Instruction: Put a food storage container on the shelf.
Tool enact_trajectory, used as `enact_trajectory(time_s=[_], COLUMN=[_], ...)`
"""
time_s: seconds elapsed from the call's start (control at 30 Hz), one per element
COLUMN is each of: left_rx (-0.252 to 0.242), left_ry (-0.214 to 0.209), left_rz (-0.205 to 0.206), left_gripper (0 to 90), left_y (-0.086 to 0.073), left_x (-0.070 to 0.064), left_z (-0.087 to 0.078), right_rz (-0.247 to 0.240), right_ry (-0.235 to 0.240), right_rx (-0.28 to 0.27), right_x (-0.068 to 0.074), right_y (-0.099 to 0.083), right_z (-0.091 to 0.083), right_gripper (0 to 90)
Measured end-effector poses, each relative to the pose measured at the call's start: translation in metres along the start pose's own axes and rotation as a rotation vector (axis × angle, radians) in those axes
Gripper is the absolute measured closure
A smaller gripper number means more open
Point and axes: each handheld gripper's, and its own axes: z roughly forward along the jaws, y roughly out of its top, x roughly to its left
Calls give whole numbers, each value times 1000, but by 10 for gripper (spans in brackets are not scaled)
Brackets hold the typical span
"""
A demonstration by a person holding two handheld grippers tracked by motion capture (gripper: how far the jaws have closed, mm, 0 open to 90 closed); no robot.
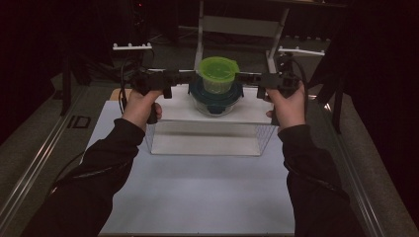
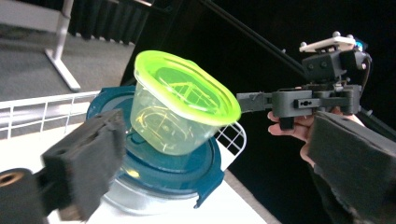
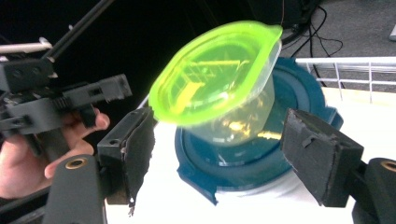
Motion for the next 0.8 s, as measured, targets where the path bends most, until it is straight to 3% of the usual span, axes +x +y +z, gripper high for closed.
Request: enact_trajectory(time_s=[0.1, 0.13, 0.23, 0.37, 0.7, 0.8], left_rx=[8, 13, 22, 37, 56, 65], left_ry=[-3, -3, -22, -15, -40, -32], left_rz=[17, 41, 59, 106, 135, 164], left_gripper=[15, 15, 15, 15, 17, 20], left_y=[-5, -12, -24, -41, -81, -94], left_x=[-3, -8, -14, -20, -25, -28], left_z=[-1, -3, -6, -9, -19, -21], right_rz=[-8, -12, -46, -77, -116, -131], right_ry=[6, 7, 3, 10, 43, 44], right_rx=[6, 9, 18, 17, 15, 21], right_x=[0, 0, 1, 0, -3, -7], right_y=[-6, -8, -22, -37, -83, -97], right_z=[0, 0, -3, -9, -12, -10], right_gripper=[248, 248, 248, 248, 239, 235])
